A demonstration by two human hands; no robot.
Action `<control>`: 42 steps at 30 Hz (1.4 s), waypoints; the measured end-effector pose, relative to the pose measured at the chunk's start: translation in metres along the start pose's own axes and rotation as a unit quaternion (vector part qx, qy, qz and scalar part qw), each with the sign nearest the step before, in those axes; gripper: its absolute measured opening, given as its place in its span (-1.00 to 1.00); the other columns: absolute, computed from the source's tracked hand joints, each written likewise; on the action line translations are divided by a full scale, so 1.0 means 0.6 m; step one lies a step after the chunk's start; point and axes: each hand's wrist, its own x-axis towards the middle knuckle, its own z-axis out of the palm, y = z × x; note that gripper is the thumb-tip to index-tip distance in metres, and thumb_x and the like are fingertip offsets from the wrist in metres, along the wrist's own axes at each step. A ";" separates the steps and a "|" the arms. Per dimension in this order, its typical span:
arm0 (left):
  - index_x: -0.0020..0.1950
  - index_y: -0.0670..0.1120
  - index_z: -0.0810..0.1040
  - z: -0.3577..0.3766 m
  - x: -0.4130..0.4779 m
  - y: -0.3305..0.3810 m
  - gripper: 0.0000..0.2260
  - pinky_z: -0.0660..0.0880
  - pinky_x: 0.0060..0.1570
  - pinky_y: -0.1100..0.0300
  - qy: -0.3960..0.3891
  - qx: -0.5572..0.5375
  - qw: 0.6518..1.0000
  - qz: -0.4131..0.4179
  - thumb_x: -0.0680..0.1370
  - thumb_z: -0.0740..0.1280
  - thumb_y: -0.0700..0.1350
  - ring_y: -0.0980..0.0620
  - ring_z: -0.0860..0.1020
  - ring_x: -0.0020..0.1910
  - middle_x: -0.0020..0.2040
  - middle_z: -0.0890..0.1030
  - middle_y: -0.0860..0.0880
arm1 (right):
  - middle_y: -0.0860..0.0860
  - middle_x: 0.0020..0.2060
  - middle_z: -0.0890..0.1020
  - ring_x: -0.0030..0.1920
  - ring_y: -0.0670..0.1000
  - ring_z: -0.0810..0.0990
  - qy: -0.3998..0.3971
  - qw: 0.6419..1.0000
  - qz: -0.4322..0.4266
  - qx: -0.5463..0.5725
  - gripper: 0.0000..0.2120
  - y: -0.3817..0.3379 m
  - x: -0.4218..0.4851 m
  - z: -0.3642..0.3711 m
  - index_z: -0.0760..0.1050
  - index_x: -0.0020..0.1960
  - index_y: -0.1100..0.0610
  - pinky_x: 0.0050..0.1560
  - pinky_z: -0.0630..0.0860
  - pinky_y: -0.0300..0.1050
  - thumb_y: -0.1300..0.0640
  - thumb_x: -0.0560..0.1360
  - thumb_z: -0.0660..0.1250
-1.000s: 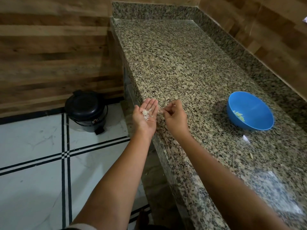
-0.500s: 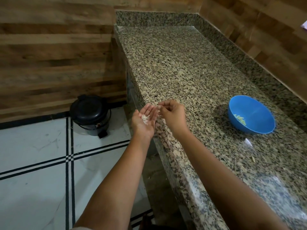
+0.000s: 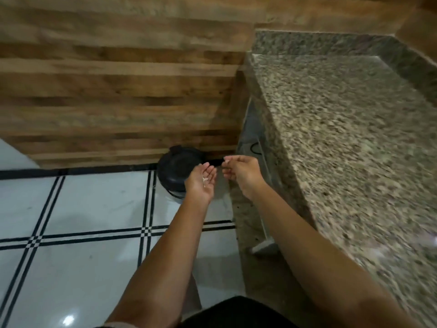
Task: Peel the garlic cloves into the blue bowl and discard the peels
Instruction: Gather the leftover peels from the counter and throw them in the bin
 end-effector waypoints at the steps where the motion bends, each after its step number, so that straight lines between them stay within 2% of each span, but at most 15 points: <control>1: 0.32 -0.31 0.39 -0.003 0.028 0.026 -0.68 0.38 0.15 0.13 0.012 0.005 1.000 -0.010 0.64 0.13 -0.16 -0.13 0.40 0.34 0.28 0.46 -0.24 | 0.10 -0.28 0.58 -0.31 -0.02 0.55 0.003 1.000 0.013 0.001 -0.87 -0.004 0.029 0.028 0.52 -0.15 0.18 -0.26 0.55 -0.21 0.36 0.50 0.28; 6: 0.31 -0.33 0.40 -0.003 0.140 0.147 -0.67 0.36 0.21 0.10 0.032 0.059 0.997 -0.026 0.63 0.15 -0.16 -0.16 0.39 0.34 0.31 0.44 -0.26 | 0.09 -0.28 0.58 -0.31 -0.01 0.56 0.015 0.996 0.081 0.036 -0.89 -0.020 0.144 0.137 0.52 -0.03 0.22 -0.29 0.53 -0.22 0.37 0.50 0.27; 11: 0.30 -0.37 0.40 0.002 0.222 0.209 -0.69 0.36 0.30 0.09 0.049 0.071 0.996 -0.033 0.61 0.17 -0.23 -0.18 0.44 0.27 -0.11 0.53 -0.16 | 0.10 -0.24 0.61 -0.27 0.00 0.59 0.025 0.994 0.106 0.018 -0.90 -0.027 0.240 0.196 0.53 -0.10 0.19 -0.24 0.53 -0.19 0.34 0.51 0.27; 13: 0.29 -0.37 0.40 0.003 0.259 0.224 -0.70 0.37 0.25 0.07 0.059 0.075 0.995 -0.039 0.61 0.16 -0.25 -0.18 0.44 0.29 -0.08 0.55 -0.19 | 0.12 -0.23 0.60 -0.27 0.01 0.58 0.034 0.993 0.112 0.018 -0.88 -0.027 0.279 0.216 0.51 -0.13 0.19 -0.27 0.53 -0.20 0.35 0.52 0.27; 16: 0.28 -0.38 0.41 0.004 0.310 0.241 -0.70 0.39 0.17 0.07 0.080 0.072 0.993 -0.047 0.63 0.14 -0.23 -0.20 0.43 0.30 0.16 0.53 -0.28 | 0.11 -0.25 0.58 -0.27 0.01 0.56 0.020 0.992 0.124 0.022 -0.90 -0.020 0.329 0.246 0.51 -0.01 0.27 -0.24 0.56 -0.20 0.37 0.52 0.24; 19: 0.14 -0.35 0.47 0.000 0.352 0.251 -0.78 0.38 0.21 0.04 0.101 0.062 0.991 -0.058 0.63 0.13 -0.24 -0.20 0.43 0.31 -0.02 0.56 -0.21 | 0.11 -0.19 0.59 -0.21 0.02 0.58 0.006 0.989 0.148 0.012 -0.84 0.000 0.375 0.271 0.50 0.10 0.30 -0.19 0.56 -0.20 0.33 0.54 0.24; 22: 0.15 -0.31 0.44 -0.019 0.397 0.241 -0.78 0.32 0.32 0.02 0.113 0.074 0.988 -0.077 0.65 0.09 -0.23 -0.18 0.44 0.28 0.19 0.51 -0.23 | 0.10 -0.16 0.60 -0.19 0.00 0.58 0.015 0.982 0.190 0.000 -0.83 0.025 0.415 0.288 0.50 0.11 0.26 -0.17 0.55 -0.23 0.29 0.54 0.25; 24: 0.26 -0.28 0.40 -0.030 0.430 0.232 -0.72 0.31 0.34 0.04 0.111 0.060 0.989 -0.081 0.66 0.04 -0.15 -0.13 0.48 0.15 0.09 0.54 -0.18 | 0.12 -0.15 0.61 -0.23 -0.01 0.58 0.029 0.977 0.209 0.008 -0.83 0.044 0.442 0.296 0.51 0.11 0.28 -0.19 0.55 -0.23 0.30 0.54 0.25; 27: 0.07 -0.20 0.47 -0.039 0.477 0.218 -0.69 0.41 0.15 0.08 0.145 -0.011 0.985 -0.096 0.64 0.08 0.00 -0.08 0.50 -0.03 -0.05 0.53 -0.12 | 0.15 -0.05 0.62 -0.15 0.01 0.58 0.050 0.977 0.209 -0.005 -0.78 0.081 0.481 0.307 0.53 0.15 0.30 -0.07 0.52 -0.19 0.30 0.55 0.20; 30: 0.25 -0.13 0.47 -0.044 0.540 0.207 -0.58 0.47 -0.02 0.02 0.124 -0.069 0.984 -0.106 0.60 0.07 0.13 -0.15 0.51 0.11 0.15 0.55 -0.17 | 0.21 0.17 0.57 0.16 0.15 0.54 0.045 0.976 0.212 -0.023 -0.74 0.106 0.518 0.326 0.52 0.19 0.31 0.13 0.41 -0.11 0.25 0.55 0.24; 33: 0.39 -0.07 0.35 -0.025 0.592 0.208 -0.42 0.40 0.15 -0.05 0.134 -0.062 0.982 -0.117 0.55 0.03 0.30 -0.18 0.39 0.31 0.31 0.45 -0.16 | 0.26 0.26 0.49 0.24 0.17 0.47 -0.014 0.977 0.205 -0.053 -0.62 0.125 0.546 0.353 0.43 0.27 0.35 0.23 0.34 -0.10 0.10 0.61 0.16; 36: 0.51 -0.17 0.15 0.003 0.624 0.207 -0.32 0.21 0.38 -0.01 0.210 -0.121 0.967 -0.073 0.58 -0.01 0.28 -0.14 0.22 0.46 0.48 0.25 -0.17 | 0.14 0.38 0.38 0.37 0.10 0.35 -0.122 0.958 0.234 -0.110 -0.57 0.148 0.569 0.381 0.31 0.42 0.16 0.38 0.22 -0.10 -0.02 0.64 0.03; 38: 0.50 -0.19 0.19 0.015 0.635 0.206 -0.32 0.21 0.40 0.03 0.194 -0.081 0.973 -0.091 0.58 -0.01 0.29 -0.13 0.27 0.44 0.47 0.28 -0.19 | 0.14 0.43 0.31 0.44 0.11 0.26 -0.164 0.940 0.262 -0.142 -0.56 0.158 0.589 0.382 0.24 0.46 0.15 0.45 0.15 -0.05 -0.01 0.66 -0.03; 40: 0.46 -0.13 0.30 0.027 0.629 0.209 -0.32 0.36 0.29 0.02 0.120 0.010 0.982 -0.148 0.55 0.00 0.34 -0.15 0.41 0.30 0.40 0.39 -0.17 | 0.19 0.42 0.31 0.42 0.13 0.28 -0.139 0.934 0.286 -0.165 -0.57 0.151 0.607 0.370 0.24 0.45 0.24 0.40 0.17 -0.10 0.06 0.66 -0.03; 42: 0.35 -0.08 0.39 0.031 0.612 0.220 -0.50 0.50 -0.08 0.21 0.101 0.113 0.973 -0.172 0.60 0.02 0.23 -0.06 0.50 0.00 0.22 0.53 -0.11 | 0.25 0.30 0.45 0.30 0.19 0.42 -0.075 0.953 0.267 -0.123 -0.64 0.135 0.610 0.352 0.39 0.32 0.33 0.24 0.33 -0.09 0.14 0.64 0.06</control>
